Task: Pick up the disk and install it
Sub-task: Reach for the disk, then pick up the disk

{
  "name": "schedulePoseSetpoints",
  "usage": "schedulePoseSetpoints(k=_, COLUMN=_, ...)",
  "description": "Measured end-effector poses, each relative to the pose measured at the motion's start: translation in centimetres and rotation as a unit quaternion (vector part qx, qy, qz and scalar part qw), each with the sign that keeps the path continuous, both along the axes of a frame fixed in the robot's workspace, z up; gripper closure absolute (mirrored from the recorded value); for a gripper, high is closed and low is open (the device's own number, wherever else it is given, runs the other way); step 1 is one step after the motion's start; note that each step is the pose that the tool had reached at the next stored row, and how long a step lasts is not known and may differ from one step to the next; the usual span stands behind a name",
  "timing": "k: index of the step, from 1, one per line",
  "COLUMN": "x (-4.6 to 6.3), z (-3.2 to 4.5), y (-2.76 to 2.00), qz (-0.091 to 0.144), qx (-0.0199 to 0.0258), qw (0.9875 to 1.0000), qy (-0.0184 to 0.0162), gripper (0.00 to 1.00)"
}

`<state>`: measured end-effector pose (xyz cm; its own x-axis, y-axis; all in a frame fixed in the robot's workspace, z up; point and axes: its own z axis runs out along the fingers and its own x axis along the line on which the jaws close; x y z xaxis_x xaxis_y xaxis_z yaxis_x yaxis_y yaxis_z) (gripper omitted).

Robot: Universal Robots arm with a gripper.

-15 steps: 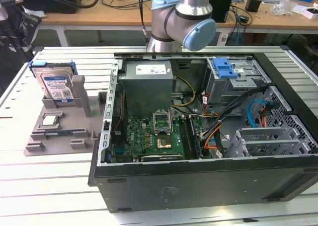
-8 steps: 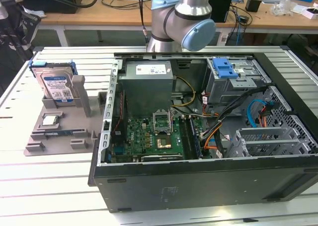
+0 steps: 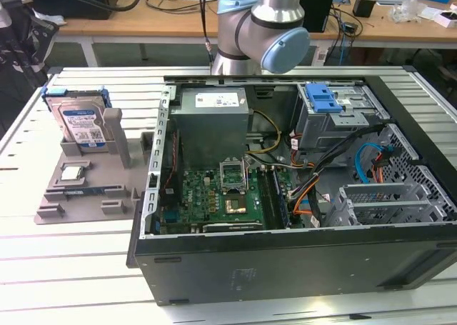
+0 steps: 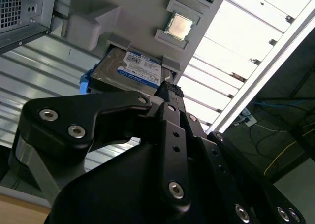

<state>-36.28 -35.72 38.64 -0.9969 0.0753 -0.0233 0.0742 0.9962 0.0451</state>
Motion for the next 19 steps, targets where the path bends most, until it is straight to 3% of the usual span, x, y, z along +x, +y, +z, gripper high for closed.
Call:
schedulePoseSetpoints(k=3, x=-0.01, z=0.0, y=0.0, qz=0.001, qx=0.0, qw=1.0, qy=0.0, gripper=0.89)
schedulePoseSetpoints(k=6, x=-0.01, z=-0.01, y=0.0, qz=0.03, qx=0.0, qw=0.9996, qy=0.0, gripper=0.89)
schedulePoseSetpoints(k=10, x=-0.01, z=-0.01, y=0.0, qz=0.075, qx=0.0, qw=0.9972, qy=0.0, gripper=0.89)
schedulePoseSetpoints(k=13, x=-0.01, z=-0.01, y=0.0, qz=0.105, qx=0.0, qw=0.9944, qy=0.0, gripper=0.89)
schedulePoseSetpoints(k=16, x=-0.01, z=-0.01, y=0.0, qz=0.135, qx=0.0, qw=0.9909, qy=0.0, gripper=0.89)
schedulePoseSetpoints(k=17, x=-0.01, z=-0.01, y=0.0, qz=0.153, qx=0.0, qw=0.9883, qy=0.0, gripper=0.89)
schedulePoseSetpoints(k=19, x=-0.01, z=-0.01, y=0.0, qz=0.169, qx=0.0, qw=0.9856, qy=0.0, gripper=0.89)
